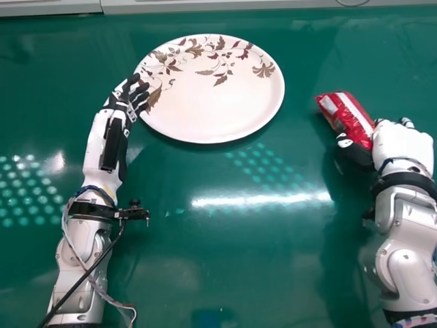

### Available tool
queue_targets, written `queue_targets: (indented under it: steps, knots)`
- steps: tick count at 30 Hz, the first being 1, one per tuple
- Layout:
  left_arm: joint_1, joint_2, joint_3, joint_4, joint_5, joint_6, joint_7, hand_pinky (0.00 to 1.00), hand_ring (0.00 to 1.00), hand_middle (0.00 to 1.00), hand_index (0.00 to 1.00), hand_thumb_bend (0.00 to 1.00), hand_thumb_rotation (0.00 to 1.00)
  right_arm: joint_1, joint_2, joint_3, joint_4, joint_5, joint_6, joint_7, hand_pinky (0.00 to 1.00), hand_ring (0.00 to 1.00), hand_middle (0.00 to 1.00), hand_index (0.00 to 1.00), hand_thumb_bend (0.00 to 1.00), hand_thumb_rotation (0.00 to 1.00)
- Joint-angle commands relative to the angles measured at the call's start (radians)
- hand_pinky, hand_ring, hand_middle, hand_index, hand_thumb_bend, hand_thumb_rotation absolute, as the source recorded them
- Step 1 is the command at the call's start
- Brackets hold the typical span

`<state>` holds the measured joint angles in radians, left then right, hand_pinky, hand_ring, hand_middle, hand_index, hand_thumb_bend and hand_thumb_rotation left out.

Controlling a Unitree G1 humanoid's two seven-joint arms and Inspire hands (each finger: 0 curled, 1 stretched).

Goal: Pick up biscuit and place it in the plate

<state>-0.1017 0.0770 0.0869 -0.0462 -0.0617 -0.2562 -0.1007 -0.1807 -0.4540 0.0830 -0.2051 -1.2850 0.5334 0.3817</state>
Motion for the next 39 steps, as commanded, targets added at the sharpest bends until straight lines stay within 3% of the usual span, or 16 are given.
queue_targets:
  steps: [1, 8, 12, 13, 15, 24, 28, 30, 34, 39]
  knots:
    - [0.01, -0.002, -0.006, -0.004, 0.001, -0.016, 0.001, 0.92, 0.9, 0.88, 0.92, 0.37, 0.25, 0.067, -0.019, 0.018, 0.048, 0.061, -0.049, 0.002, 0.2, 0.38, 0.5, 0.51, 0.51, 0.0]
    - [0.009, 0.0, -0.001, 0.005, -0.003, -0.017, 0.0, 0.91, 0.9, 0.88, 0.92, 0.38, 0.28, 0.079, -0.071, 0.012, 0.059, 0.1, -0.092, -0.067, 0.13, 0.36, 0.44, 0.53, 0.5, 0.0]
    - [0.007, 0.0, -0.001, 0.005, -0.004, -0.016, -0.002, 0.92, 0.91, 0.88, 0.93, 0.37, 0.27, 0.085, -0.078, 0.006, 0.05, 0.123, -0.101, -0.106, 0.1, 0.41, 0.49, 0.48, 0.51, 0.0]
    - [0.007, 0.0, -0.001, 0.004, -0.006, -0.015, -0.002, 0.92, 0.91, 0.89, 0.93, 0.37, 0.27, 0.087, -0.081, 0.004, 0.048, 0.13, -0.106, -0.118, 0.09, 0.25, 0.48, 0.48, 0.52, 0.0]
    - [0.005, 0.0, -0.001, 0.006, -0.005, -0.02, -0.002, 0.92, 0.91, 0.88, 0.93, 0.37, 0.26, 0.09, -0.087, 0.002, 0.045, 0.141, -0.115, -0.14, 0.08, 0.17, 0.47, 0.48, 0.52, 0.0]
    - [0.004, 0.001, 0.003, 0.013, -0.009, -0.012, -0.002, 0.91, 0.91, 0.89, 0.92, 0.37, 0.24, 0.131, -0.087, -0.028, -0.066, 0.181, -0.123, -0.202, 0.07, 0.12, 0.47, 0.48, 0.52, 0.0]
    - [0.007, 0.005, 0.005, 0.005, -0.003, -0.002, 0.003, 0.92, 0.91, 0.89, 0.92, 0.38, 0.27, 0.152, -0.079, -0.051, -0.185, 0.172, -0.094, -0.163, 0.06, 0.12, 0.42, 0.49, 0.51, 0.0]
    - [0.005, 0.01, 0.007, 0.011, -0.005, -0.004, -0.002, 0.91, 0.9, 0.89, 0.93, 0.38, 0.28, 0.163, -0.077, -0.064, -0.243, 0.166, -0.098, -0.162, 0.07, 0.11, 0.44, 0.49, 0.51, 0.0]
    - [0.001, 0.017, 0.011, 0.024, -0.013, -0.016, -0.012, 0.91, 0.9, 0.89, 0.93, 0.36, 0.24, 0.156, -0.082, -0.087, -0.349, 0.151, -0.097, -0.11, 0.07, 0.12, 0.41, 0.49, 0.51, 0.0]
    - [-0.001, 0.019, 0.014, 0.031, -0.004, -0.023, -0.006, 0.89, 0.89, 0.88, 0.92, 0.38, 0.25, 0.111, -0.083, -0.114, -0.456, 0.143, -0.113, -0.042, 0.08, 0.14, 0.47, 0.49, 0.51, 0.0]
